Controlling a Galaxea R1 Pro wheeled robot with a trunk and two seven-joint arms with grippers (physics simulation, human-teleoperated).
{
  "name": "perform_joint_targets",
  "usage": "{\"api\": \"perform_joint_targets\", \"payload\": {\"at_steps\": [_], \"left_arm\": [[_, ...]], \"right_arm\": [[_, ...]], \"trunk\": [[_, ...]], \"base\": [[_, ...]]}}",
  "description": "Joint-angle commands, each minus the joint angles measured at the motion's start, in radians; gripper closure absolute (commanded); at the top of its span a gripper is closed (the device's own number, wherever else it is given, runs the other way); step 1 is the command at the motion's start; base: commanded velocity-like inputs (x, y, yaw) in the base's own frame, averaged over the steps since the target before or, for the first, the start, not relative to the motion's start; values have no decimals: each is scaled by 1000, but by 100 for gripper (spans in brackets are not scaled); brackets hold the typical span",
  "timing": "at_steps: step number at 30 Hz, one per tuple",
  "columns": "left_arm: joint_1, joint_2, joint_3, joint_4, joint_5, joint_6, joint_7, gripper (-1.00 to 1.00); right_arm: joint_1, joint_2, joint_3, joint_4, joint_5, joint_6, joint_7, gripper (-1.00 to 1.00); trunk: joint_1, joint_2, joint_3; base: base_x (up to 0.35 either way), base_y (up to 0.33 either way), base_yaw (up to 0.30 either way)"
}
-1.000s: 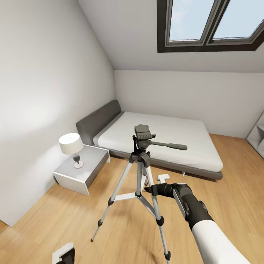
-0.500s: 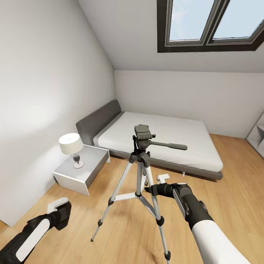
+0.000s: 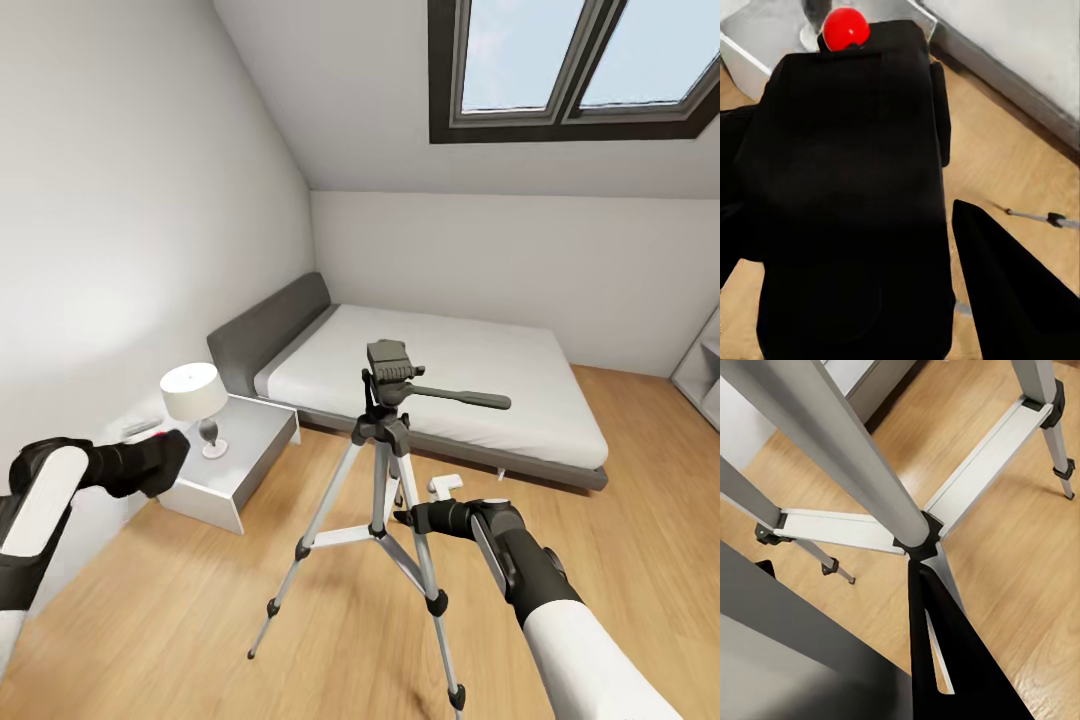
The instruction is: Attach the digital camera to the camera tripod in the bedroom.
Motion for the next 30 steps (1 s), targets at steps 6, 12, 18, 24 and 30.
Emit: {"api": "perform_joint_targets", "payload": {"at_steps": [6,12,18,24,30], "left_arm": [[-171,-70,-7,101,17,22,9,100],[-379,-206,-52,229,22,27,9,100],[-594,-355,-94,373,14,29,10,100],[-727,-460,-103,430,10,30,11,100],[-754,-494,-106,399,8,30,11,100]], "right_arm": [[0,0,1,28,24,-53,7,100],[0,0,1,28,24,-53,7,100],[0,0,1,28,24,-53,7,100],[0,0,2,28,24,-53,7,100],[0,0,2,28,23,-53,7,100]], "trunk": [[1,-1,-3],[1,-1,-3],[1,-1,-3],[1,-1,-3],[1,-1,-3]], "base": [[0,0,0],[0,0,0],[0,0,0],[0,0,0],[0,0,0]]}}
